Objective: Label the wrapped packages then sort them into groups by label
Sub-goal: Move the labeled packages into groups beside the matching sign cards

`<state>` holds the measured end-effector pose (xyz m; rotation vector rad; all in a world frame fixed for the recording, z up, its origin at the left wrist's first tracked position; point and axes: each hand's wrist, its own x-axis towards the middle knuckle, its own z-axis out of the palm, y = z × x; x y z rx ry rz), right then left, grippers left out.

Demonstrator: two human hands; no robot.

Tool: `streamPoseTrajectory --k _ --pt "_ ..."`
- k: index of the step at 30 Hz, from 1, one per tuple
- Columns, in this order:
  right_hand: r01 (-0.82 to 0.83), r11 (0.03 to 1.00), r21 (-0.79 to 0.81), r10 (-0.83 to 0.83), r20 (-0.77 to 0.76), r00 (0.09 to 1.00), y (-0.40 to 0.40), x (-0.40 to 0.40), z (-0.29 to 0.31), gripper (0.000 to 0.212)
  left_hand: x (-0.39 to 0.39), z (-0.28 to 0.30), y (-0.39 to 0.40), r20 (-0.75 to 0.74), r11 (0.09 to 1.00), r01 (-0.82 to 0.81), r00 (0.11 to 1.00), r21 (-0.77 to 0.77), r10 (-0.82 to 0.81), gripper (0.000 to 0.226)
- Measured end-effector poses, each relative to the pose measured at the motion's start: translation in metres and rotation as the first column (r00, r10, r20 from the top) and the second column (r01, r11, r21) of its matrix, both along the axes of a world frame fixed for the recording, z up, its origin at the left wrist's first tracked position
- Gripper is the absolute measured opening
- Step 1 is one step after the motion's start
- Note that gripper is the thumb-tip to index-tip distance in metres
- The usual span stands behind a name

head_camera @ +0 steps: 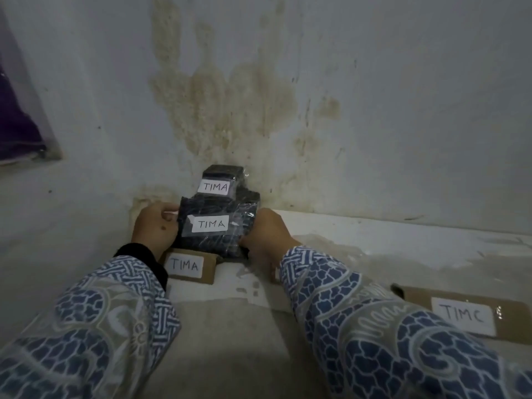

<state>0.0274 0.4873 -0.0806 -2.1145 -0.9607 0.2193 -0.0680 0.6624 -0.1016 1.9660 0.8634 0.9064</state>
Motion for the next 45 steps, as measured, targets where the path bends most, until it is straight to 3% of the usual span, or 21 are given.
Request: streamPoseTrajectory --k 6,10,14,17,23,35,39,42,45 --pt "-0.028 0.985 -0.17 0.045 0.097 0.994 0.013 -0.003 -0.003 0.014 0.0 -0.017 0.027 -0.105 1.0 -0.006 0.994 0.009 0.006 0.026" --pt "0.008 0.967 -0.253 0.025 0.128 0.991 0.016 -0.007 0.0 0.031 -0.002 -0.012 0.021 -0.117 1.0 -0.019 0.993 -0.015 0.017 0.026" --pt "0.009 0.956 -0.295 0.03 0.127 0.991 0.022 -0.009 0.0 0.012 -0.002 -0.013 0.027 -0.147 0.998 0.018 0.989 -0.059 -0.026 0.03" --pt "0.011 0.962 -0.273 0.019 0.11 0.994 0.024 -0.009 -0.003 0.018 -0.003 -0.014 0.028 -0.093 0.994 0.016 0.995 -0.107 -0.026 0.029" --pt "0.02 0.993 -0.113 -0.013 0.061 0.998 0.025 -0.012 -0.004 0.005 -0.007 -0.014 0.027 0.16 0.966 0.057 0.987 -0.252 -0.016 0.044" --pt "0.08 0.993 -0.089 -0.071 0.098 0.993 0.029 -0.007 -0.003 0.005 -0.003 -0.005 0.021 0.201 0.946 0.127 0.977 -0.298 -0.068 0.044" --pt "0.07 0.993 -0.099 -0.06 0.098 0.993 0.028 -0.005 -0.003 0.005 -0.001 -0.002 0.018 0.155 0.957 0.105 0.986 -0.271 -0.064 0.037" --pt "0.052 0.991 -0.122 -0.042 0.087 0.995 0.031 -0.003 -0.005 0.021 -0.002 -0.001 0.02 0.083 0.958 0.099 0.993 -0.269 -0.08 0.027" --pt "0.042 0.994 -0.096 -0.034 0.085 0.996 0.032 -0.002 -0.003 0.015 -0.005 0.001 0.018 0.063 0.953 0.083 0.996 -0.293 -0.068 0.028"
